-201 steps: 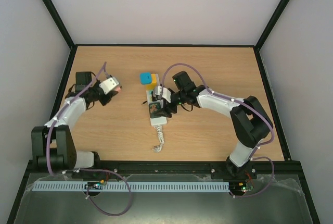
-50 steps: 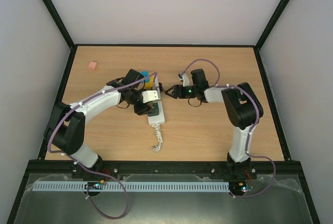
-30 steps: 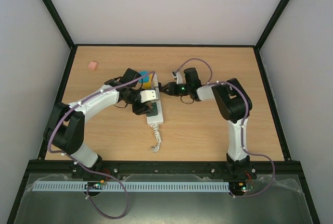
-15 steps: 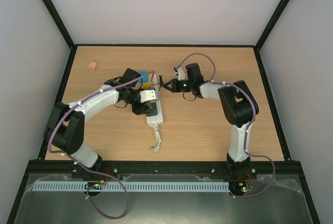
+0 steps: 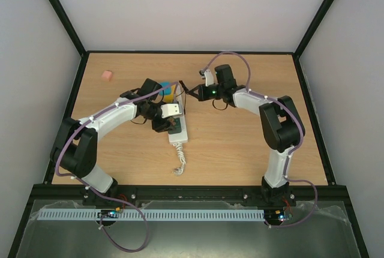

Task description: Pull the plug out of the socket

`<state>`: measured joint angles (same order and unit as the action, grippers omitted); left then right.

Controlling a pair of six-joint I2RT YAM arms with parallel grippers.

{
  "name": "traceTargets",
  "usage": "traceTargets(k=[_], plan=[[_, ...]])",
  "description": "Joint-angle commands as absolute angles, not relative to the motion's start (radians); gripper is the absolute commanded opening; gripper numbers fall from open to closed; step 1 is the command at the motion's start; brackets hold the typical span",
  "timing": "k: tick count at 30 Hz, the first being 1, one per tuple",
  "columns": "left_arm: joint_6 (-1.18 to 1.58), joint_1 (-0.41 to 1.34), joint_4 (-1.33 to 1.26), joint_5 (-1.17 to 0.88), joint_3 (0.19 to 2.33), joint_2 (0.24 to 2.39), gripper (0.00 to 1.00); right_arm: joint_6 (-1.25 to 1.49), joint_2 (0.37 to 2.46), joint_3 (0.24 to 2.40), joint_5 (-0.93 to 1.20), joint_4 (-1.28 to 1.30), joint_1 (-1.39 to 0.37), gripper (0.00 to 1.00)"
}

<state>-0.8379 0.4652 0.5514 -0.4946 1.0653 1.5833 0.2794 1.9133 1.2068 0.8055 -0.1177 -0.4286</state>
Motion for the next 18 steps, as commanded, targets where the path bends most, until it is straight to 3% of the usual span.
traceTargets(k=[1,6,9,13,18], plan=[[-0.851,0.459,0.5,-0.528,1.066,1.57,0.36,0.185,1.878,1.288,0.772,0.017,-0.446,0.02],[-0.848,0.459,0.485,-0.523,1.055,1.585,0.36,0.132,1.904,1.359,0.738,0.129,-0.472,0.07],[-0.848,0.458,0.481,-0.522,1.05,1.591,0.36,0.132,1.902,1.361,0.75,0.146,-0.471,0.33],[-0.847,0.459,0.474,-0.518,1.041,1.593,0.37,0.144,1.883,1.342,0.747,0.134,-0.453,0.55],[-0.832,0.459,0.453,-0.511,1.027,1.591,0.4,0.149,1.803,1.242,0.836,0.033,-0.407,0.67]])
